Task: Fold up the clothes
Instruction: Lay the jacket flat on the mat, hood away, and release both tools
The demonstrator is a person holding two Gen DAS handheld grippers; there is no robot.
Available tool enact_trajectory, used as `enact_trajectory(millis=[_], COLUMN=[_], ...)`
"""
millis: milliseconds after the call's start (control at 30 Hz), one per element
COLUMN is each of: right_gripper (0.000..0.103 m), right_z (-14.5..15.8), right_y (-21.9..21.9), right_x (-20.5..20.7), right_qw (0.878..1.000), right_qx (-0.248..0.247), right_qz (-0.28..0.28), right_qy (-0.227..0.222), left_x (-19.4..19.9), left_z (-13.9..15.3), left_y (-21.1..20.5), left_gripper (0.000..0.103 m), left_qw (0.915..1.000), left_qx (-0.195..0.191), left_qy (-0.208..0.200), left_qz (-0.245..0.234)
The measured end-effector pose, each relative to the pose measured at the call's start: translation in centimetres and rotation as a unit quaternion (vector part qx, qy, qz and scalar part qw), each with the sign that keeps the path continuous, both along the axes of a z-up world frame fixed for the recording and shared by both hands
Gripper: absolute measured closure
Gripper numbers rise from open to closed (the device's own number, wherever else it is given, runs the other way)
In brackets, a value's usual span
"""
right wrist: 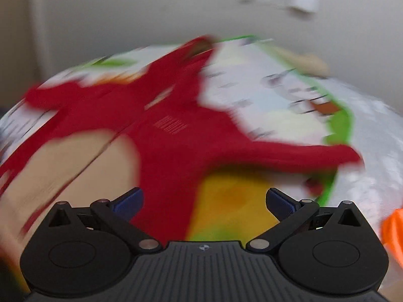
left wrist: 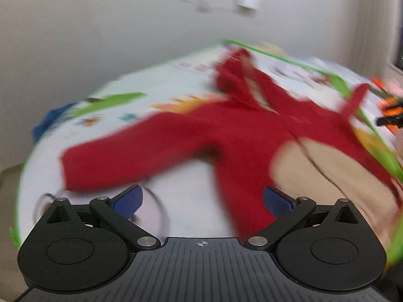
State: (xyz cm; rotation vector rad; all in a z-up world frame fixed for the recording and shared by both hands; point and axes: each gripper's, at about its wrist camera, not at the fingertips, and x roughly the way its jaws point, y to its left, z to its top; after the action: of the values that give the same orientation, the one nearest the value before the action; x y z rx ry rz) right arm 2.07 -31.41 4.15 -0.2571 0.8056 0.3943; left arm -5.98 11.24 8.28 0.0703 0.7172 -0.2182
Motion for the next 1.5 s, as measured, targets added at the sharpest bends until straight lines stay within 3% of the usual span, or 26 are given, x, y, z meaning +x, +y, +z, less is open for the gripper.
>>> enact_trajectory(millis=[167, 267, 400, 467, 567, 633, 667, 800, 900, 1000, 1200, 1300, 1400, 1500], right_gripper=[0.0, 0.0, 0.0, 0.0, 0.0, 0.0, 0.0, 0.0, 0.0, 0.0, 0.0, 0.0, 0.0, 0.0], right_z=[-2.1, -4.8, -6.5, -4.9, 0.0, 3.1, 3.7, 3.1, 2.6, 4.1, 4.0, 2.3, -0.7, -4.0], right_y=[1.9, 3.3, 4.4, 3.5, 1.6, 0.6, 0.6, 1.0, 1.5, 1.6, 3.1, 4.5, 5.5, 6.9], right_x=[-5.7, -7.6, -7.5, -6.8, -6.7, -7.0, -7.4, -8.7, -10.0, -10.1, -3.7, 0.8, 5.1, 7.7], right_qw=[0.994, 0.99, 0.991, 0.99, 0.987, 0.986, 0.983, 0.98, 0.986, 0.988, 0.993, 0.995, 0.992, 0.99], right_qx=[0.031, -0.014, -0.12, -0.143, -0.141, -0.126, -0.141, -0.178, -0.137, -0.073, 0.024, 0.076, 0.126, 0.13], right_qz=[0.07, 0.096, 0.039, 0.003, -0.04, -0.053, -0.05, -0.006, 0.073, 0.113, 0.094, 0.062, 0.019, -0.006], right_qy=[0.077, 0.099, 0.044, 0.009, -0.066, -0.1, -0.108, -0.09, -0.057, -0.072, -0.074, -0.031, 0.021, 0.055], left_x=[-4.2, -5.3, -4.7, -3.9, -3.9, -4.6, -5.1, -7.4, -8.5, -8.1, -2.3, 2.2, 6.8, 10.1], left_z=[-1.0, -2.6, -5.0, -5.3, -2.4, 0.8, 2.1, 4.2, 3.5, 3.9, 4.5, 3.4, 1.3, -1.0], left_y=[-3.7, -4.7, -5.1, -5.2, -4.6, -4.2, -4.1, -4.5, -3.9, -2.2, -1.1, -2.4, -4.5, -6.7], left_gripper=[0.0, 0.0, 0.0, 0.0, 0.0, 0.0, 0.0, 0.0, 0.0, 0.0, 0.0, 0.0, 0.0, 0.0], left_qw=[0.9951, 0.992, 0.9885, 0.9833, 0.9778, 0.981, 0.9826, 0.9852, 0.9936, 0.9966, 0.9968, 0.9934, 0.9842, 0.9815], left_qx=[0.04, 0.064, 0.124, 0.17, 0.209, 0.192, 0.182, 0.162, 0.085, 0.013, -0.077, -0.11, -0.154, -0.143], left_qy=[0.032, 0.055, 0.076, 0.065, 0.015, -0.023, -0.035, -0.048, -0.012, -0.001, -0.004, 0.011, 0.033, 0.077], left_qz=[-0.084, -0.094, -0.043, -0.012, 0.01, 0.012, 0.008, -0.03, -0.074, -0.082, -0.023, 0.03, 0.081, 0.101])
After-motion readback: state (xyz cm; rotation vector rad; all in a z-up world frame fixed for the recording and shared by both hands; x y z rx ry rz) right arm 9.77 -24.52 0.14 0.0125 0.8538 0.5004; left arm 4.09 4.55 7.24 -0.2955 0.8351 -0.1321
